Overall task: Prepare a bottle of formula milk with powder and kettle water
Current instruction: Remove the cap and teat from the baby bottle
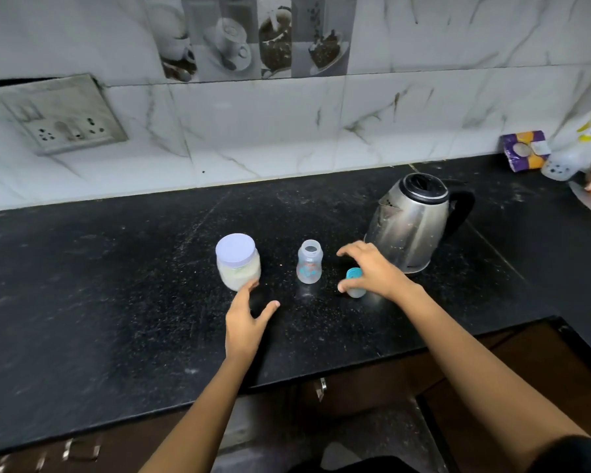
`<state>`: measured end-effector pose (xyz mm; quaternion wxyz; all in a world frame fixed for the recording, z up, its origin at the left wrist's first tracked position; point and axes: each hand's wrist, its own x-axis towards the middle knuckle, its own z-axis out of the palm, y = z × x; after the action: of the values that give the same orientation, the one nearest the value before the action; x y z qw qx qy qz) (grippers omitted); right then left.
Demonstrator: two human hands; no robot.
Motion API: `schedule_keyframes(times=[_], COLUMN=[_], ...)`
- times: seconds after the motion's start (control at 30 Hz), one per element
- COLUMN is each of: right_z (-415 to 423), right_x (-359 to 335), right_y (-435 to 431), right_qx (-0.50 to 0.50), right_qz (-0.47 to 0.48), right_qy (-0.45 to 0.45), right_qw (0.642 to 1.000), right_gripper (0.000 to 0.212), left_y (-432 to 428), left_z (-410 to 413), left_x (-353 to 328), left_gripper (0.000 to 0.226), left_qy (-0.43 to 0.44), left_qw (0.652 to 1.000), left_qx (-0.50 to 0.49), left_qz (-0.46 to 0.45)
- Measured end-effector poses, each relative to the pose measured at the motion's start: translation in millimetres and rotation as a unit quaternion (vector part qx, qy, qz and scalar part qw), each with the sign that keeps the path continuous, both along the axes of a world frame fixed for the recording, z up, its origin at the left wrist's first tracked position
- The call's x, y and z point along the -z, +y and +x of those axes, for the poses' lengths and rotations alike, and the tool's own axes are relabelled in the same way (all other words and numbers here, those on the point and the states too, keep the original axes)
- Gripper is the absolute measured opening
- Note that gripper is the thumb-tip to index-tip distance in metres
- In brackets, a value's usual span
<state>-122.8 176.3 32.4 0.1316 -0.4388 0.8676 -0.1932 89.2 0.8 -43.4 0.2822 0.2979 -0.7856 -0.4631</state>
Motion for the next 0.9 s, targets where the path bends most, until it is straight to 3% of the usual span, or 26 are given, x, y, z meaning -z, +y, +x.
schedule_keyframes(times=[0.1,0.17,0.3,0.4,0.67,0.9], right_z=[15.9,30.9,55.4,68.6,79.1,69.3], right_x=[-19.7,-31.6,-39.0,-36.8,-30.1,-8.4], right_y=[-34.6,-65.1,-129.1,-165.5,-205.7,-205.5], right_qx=[-0.041,-0.064,-0.084,-0.090,-0.096,-0.102], right_qz=[-0.104,-0.120,-0.060,0.012,0.115,0.041], right_qy=[0.007,-0.013,-0.014,0.010,0.136,0.170], right_qw=[0.994,0.991,0.995,0.996,0.979,0.979], right_gripper=[0.055,0.055,0.077,0.087,0.086,0.072], left_y=[-17.1,-30.7,-58.0,-71.3,-86.7,-93.2], left_z=[8.8,9.6,8.7,4.5,-20.2,-28.4], left_x=[-4.6,-8.6,-12.2,-13.5,-18.5,-18.5], left_gripper=[0.066,0.078,0.104,0.110,0.111,0.082], left_qy=[0.036,0.029,-0.021,-0.036,-0.004,0.015], left_qw=[0.996,0.994,0.998,0.998,0.996,0.992], left_qx=[-0.085,-0.104,-0.065,-0.049,-0.004,-0.006], left_qz=[-0.013,-0.009,0.018,0.034,0.093,0.124])
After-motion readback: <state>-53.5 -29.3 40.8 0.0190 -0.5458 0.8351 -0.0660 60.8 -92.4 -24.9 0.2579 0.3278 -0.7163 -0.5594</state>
